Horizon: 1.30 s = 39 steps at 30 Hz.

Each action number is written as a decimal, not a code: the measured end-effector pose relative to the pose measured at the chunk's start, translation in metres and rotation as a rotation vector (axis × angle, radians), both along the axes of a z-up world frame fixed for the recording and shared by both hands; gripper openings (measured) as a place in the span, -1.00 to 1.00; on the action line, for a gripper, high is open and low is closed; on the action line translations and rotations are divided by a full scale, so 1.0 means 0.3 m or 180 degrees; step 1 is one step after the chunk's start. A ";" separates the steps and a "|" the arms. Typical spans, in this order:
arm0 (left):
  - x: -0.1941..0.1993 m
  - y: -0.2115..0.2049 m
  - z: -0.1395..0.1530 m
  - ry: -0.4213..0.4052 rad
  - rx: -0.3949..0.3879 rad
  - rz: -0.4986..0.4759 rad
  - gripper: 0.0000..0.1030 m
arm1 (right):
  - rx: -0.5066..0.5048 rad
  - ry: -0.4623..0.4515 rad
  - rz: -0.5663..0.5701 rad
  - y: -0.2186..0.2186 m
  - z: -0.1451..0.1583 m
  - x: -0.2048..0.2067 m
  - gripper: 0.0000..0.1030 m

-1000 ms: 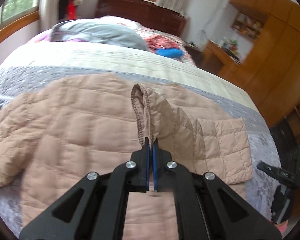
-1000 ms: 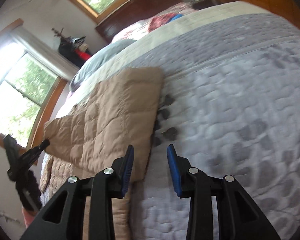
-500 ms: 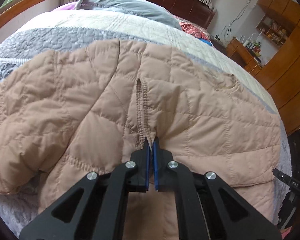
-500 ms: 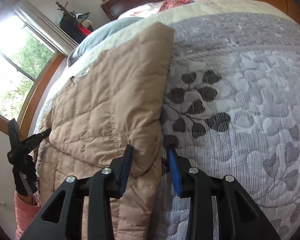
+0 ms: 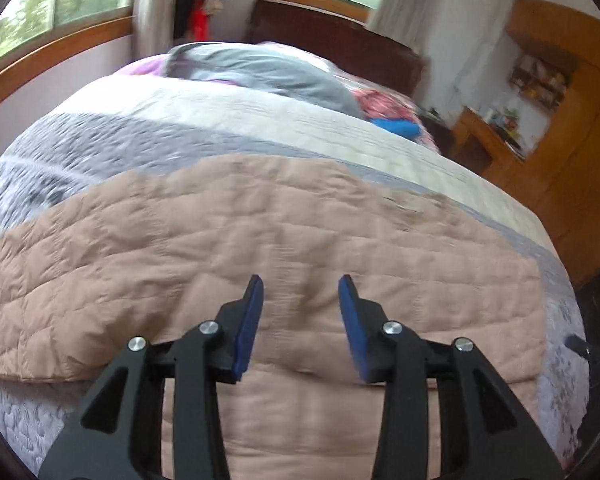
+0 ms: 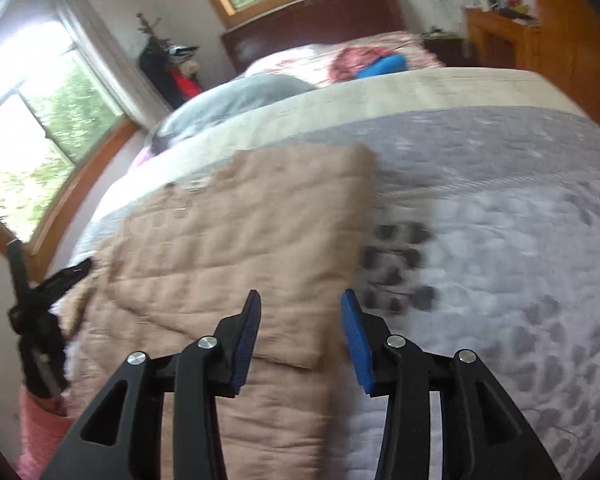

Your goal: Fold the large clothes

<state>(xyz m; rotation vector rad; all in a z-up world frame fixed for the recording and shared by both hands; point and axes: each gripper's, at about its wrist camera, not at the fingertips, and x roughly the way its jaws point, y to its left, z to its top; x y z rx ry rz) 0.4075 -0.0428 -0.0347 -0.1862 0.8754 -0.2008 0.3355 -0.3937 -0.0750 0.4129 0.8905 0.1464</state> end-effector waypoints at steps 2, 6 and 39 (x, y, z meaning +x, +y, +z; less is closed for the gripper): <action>0.005 -0.087 0.004 0.0037 0.0070 -0.0178 -0.22 | -0.0135 0.0111 0.0024 0.046 -0.008 0.047 -0.17; 0.049 -0.196 -0.075 0.0288 0.0152 -0.0369 -0.23 | -0.0138 0.0285 0.0058 0.095 -0.070 0.110 -0.17; -0.396 0.870 -0.109 0.0559 -0.0279 0.1489 0.40 | -0.0248 0.0176 0.0089 0.071 -0.094 -0.057 0.20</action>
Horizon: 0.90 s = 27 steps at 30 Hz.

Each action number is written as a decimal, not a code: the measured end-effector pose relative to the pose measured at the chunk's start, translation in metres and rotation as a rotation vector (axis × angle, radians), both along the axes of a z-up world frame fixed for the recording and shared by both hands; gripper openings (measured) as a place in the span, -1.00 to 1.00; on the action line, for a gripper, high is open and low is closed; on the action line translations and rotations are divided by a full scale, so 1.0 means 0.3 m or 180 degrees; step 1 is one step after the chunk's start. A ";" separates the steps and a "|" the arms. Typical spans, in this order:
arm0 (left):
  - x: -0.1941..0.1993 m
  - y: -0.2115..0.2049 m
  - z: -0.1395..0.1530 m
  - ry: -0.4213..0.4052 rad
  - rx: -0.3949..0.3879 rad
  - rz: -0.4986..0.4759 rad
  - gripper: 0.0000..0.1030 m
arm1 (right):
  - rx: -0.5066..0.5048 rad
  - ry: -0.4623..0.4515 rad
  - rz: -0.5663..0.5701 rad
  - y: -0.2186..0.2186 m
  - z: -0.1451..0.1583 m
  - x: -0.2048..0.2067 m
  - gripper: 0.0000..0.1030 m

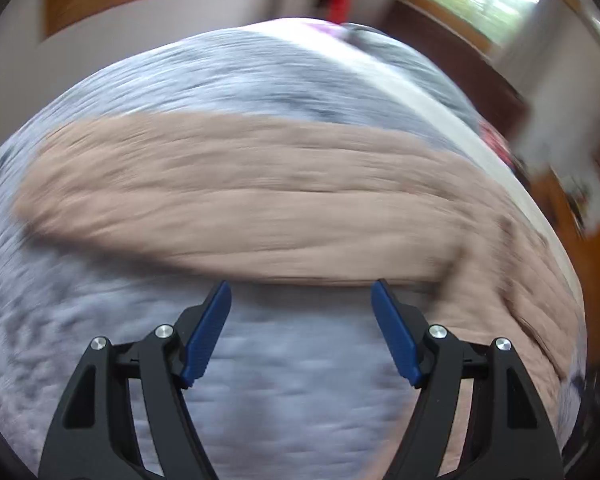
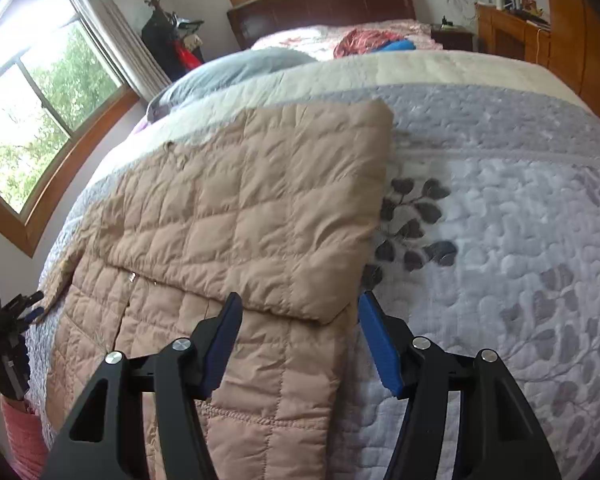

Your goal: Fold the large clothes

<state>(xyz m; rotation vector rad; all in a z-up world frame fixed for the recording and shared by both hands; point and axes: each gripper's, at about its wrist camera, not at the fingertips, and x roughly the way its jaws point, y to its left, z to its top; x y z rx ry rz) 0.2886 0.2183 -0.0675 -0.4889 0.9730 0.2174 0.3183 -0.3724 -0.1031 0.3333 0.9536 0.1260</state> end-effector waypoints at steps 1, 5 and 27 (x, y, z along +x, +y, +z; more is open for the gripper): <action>-0.031 0.081 -0.016 0.0034 -0.0074 0.0173 0.40 | -0.0013 0.0003 0.0010 0.006 -0.004 -0.001 0.20; -0.113 0.313 -0.041 -0.0048 -0.0351 0.0737 0.38 | -0.0075 0.0008 0.0052 0.025 -0.010 -0.001 0.20; -0.090 0.596 -0.172 -0.0413 -0.0959 0.1322 -0.88 | -0.0215 0.0279 0.0093 0.059 -0.129 0.044 0.20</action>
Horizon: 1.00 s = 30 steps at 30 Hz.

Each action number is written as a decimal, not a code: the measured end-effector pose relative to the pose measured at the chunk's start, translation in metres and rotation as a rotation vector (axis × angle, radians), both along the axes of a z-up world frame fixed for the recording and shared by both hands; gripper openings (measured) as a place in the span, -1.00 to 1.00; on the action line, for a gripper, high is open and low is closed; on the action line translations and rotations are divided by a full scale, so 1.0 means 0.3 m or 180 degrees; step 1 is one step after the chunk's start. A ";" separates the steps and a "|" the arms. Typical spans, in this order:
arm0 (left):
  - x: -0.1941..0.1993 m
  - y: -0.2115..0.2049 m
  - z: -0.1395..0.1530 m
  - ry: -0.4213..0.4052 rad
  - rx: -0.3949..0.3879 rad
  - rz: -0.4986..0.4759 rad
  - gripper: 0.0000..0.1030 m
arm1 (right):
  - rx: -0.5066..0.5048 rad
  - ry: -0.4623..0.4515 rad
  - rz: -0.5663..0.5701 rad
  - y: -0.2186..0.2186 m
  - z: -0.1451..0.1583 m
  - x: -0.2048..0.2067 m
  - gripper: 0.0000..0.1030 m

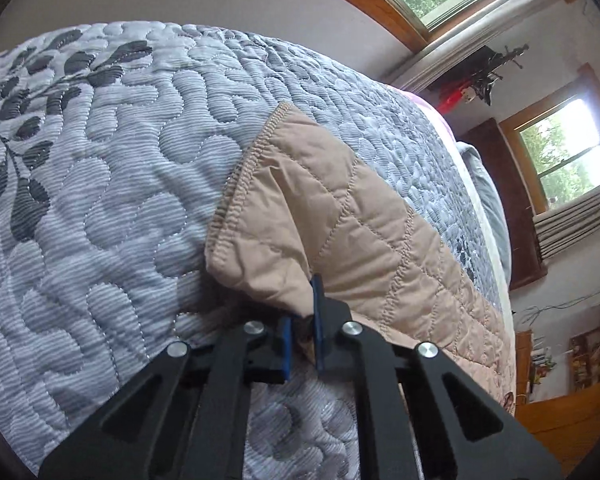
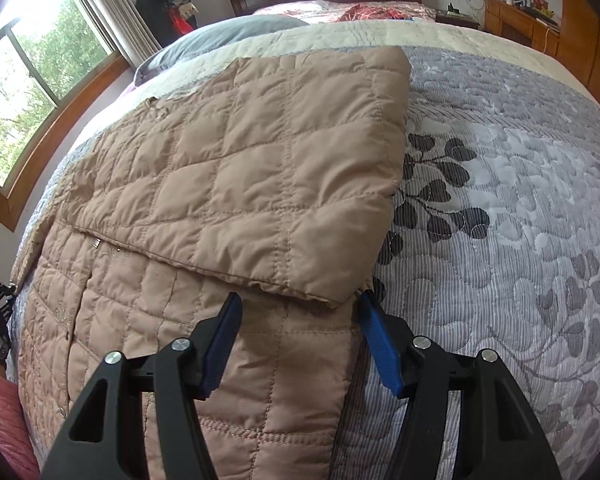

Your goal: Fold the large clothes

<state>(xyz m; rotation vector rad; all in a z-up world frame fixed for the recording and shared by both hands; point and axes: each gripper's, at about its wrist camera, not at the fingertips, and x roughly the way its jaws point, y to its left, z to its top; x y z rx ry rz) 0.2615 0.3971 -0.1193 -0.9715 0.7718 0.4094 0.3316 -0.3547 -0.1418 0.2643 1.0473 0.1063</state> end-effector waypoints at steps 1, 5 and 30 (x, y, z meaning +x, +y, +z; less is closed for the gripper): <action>-0.002 0.003 -0.003 -0.0019 -0.0021 -0.0014 -0.89 | -0.0004 -0.0006 0.0006 0.001 -0.002 0.000 0.20; -0.007 0.002 0.005 -0.0034 -0.0036 -0.0026 -0.92 | -0.0050 -0.0048 0.0041 0.015 -0.010 -0.004 0.28; 0.272 -1.099 0.432 -0.0935 0.1265 -0.2137 -0.96 | 0.0065 0.0003 0.0091 0.051 0.055 -0.098 0.23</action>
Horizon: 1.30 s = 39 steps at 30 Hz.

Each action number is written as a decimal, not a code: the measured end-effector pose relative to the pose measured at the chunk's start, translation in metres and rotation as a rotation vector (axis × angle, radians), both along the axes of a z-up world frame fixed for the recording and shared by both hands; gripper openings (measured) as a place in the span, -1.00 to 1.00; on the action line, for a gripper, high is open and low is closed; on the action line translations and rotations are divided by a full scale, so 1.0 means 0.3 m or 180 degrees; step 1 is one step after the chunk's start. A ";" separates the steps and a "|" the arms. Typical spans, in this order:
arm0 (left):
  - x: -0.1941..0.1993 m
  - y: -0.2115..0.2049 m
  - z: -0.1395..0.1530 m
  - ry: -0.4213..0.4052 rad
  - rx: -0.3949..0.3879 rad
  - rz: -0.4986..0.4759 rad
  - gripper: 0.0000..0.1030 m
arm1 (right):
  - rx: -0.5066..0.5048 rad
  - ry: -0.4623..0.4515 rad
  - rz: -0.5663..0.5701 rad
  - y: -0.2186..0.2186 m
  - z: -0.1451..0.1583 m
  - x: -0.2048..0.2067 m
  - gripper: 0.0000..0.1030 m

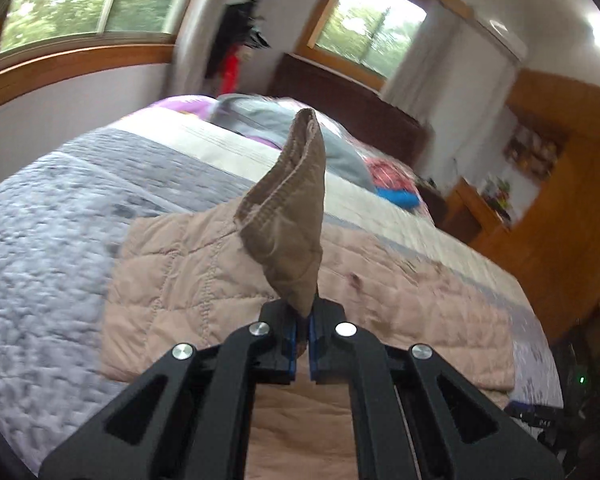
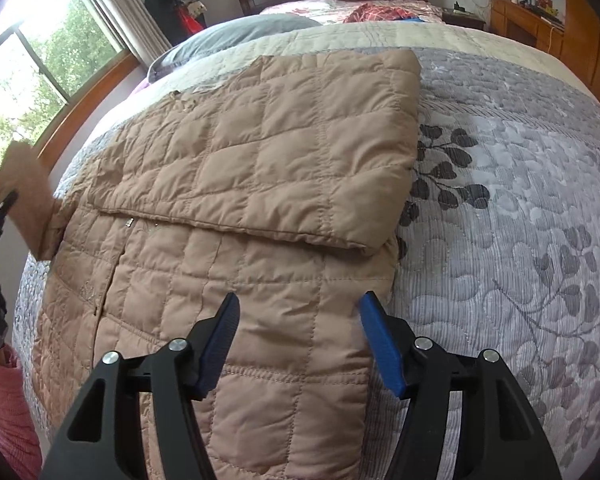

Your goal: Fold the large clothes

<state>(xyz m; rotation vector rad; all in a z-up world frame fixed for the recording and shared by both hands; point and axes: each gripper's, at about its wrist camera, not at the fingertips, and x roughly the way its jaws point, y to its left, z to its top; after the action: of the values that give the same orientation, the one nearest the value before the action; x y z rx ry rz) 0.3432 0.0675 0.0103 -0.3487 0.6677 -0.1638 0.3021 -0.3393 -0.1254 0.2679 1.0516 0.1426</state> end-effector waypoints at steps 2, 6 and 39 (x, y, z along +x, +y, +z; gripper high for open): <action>0.023 -0.095 -0.031 0.0060 0.0050 -0.0151 -0.96 | -0.0030 0.0002 0.0020 0.013 -0.002 0.002 0.23; 0.075 -0.252 -0.087 0.0121 0.0181 -0.0403 -0.96 | -0.0059 0.0024 0.0035 0.027 -0.018 0.014 0.23; 0.103 -0.137 -0.265 0.0841 0.0061 -0.0583 -0.26 | 0.0091 -0.0051 0.0380 0.194 0.092 0.039 0.24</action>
<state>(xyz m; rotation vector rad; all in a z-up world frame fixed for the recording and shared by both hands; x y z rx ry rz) 0.3741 0.0263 -0.0690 -0.2928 0.9625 -0.2888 0.3139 -0.2812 -0.0978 0.2295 1.0505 0.2670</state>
